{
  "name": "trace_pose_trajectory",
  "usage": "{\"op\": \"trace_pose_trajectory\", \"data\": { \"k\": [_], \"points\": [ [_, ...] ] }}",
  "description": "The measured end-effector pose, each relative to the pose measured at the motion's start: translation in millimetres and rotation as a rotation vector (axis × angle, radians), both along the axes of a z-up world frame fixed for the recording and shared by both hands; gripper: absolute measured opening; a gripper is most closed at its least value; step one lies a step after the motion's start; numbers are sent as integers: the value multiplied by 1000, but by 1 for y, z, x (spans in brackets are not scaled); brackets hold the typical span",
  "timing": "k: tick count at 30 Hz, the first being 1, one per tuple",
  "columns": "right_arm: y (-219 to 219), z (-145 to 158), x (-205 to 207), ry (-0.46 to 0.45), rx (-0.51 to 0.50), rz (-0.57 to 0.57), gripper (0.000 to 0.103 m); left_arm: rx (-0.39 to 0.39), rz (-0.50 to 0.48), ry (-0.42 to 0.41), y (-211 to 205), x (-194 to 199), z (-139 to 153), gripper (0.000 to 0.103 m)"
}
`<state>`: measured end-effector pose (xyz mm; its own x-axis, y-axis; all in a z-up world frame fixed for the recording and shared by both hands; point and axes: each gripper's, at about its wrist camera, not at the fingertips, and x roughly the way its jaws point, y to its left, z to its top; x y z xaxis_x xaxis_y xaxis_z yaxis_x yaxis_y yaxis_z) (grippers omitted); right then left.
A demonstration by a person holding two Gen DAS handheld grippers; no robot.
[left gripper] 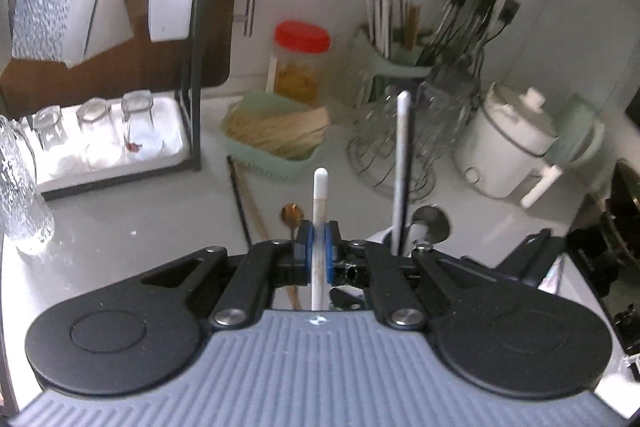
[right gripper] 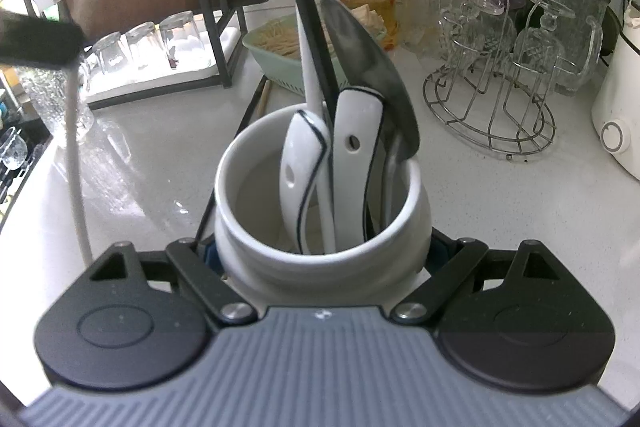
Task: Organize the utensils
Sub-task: 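Carry the white chopstick over the mug with the left gripper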
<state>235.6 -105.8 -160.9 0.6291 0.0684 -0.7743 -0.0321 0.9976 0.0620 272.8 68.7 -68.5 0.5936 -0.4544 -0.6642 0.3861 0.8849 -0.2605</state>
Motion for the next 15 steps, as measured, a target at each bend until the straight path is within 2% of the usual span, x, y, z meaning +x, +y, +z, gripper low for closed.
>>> {"op": "trace_pose_trajectory", "data": {
  "k": [7,15],
  "points": [
    [0,-1,-2,-11,-2,-6,92,-11,-31,-51,3,-13,20,7],
    [0,-1,-3,-17,3,-15,92,-41,-74,-67,0,-7,33,7]
  ]
}}
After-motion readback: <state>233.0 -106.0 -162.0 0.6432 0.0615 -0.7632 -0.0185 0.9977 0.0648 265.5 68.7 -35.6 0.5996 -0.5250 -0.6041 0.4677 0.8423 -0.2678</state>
